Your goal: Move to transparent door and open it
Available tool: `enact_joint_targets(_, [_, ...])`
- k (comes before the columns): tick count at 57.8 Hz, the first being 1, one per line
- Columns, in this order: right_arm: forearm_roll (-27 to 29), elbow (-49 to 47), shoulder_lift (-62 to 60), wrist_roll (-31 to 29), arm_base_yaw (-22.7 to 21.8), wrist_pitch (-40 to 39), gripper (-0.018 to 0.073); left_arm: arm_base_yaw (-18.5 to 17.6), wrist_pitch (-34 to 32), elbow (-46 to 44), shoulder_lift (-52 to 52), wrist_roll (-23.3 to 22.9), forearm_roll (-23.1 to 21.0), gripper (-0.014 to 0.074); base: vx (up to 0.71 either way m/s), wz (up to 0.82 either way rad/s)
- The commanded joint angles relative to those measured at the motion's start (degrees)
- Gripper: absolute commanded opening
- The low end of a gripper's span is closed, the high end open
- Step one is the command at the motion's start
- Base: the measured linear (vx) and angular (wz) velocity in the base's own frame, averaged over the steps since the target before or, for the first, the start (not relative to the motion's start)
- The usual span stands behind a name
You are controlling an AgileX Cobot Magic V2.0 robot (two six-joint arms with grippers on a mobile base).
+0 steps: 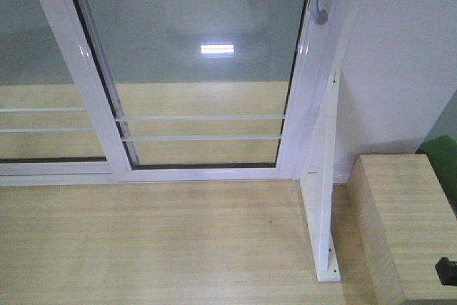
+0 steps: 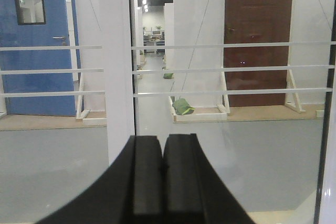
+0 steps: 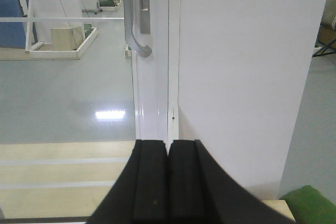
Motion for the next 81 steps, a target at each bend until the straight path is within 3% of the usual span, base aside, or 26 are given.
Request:
enact_joint_targets(1, [-0.7, 0.3, -0.9, 0.0, -0.2, -4.6, -0.0009, -0.3, -4.7, 0.8, -0.2, 0.0, -0.4, -0.0006, 0.33, -0.02])
enact_joint_targets(81, [-0.5, 0.2, 2.2, 0.0, 0.4, -3.9, -0.0009, 0.3, -4.9, 0.8, 1.0, 0.0, -0.4, -0.0006, 0.16, 0.0])
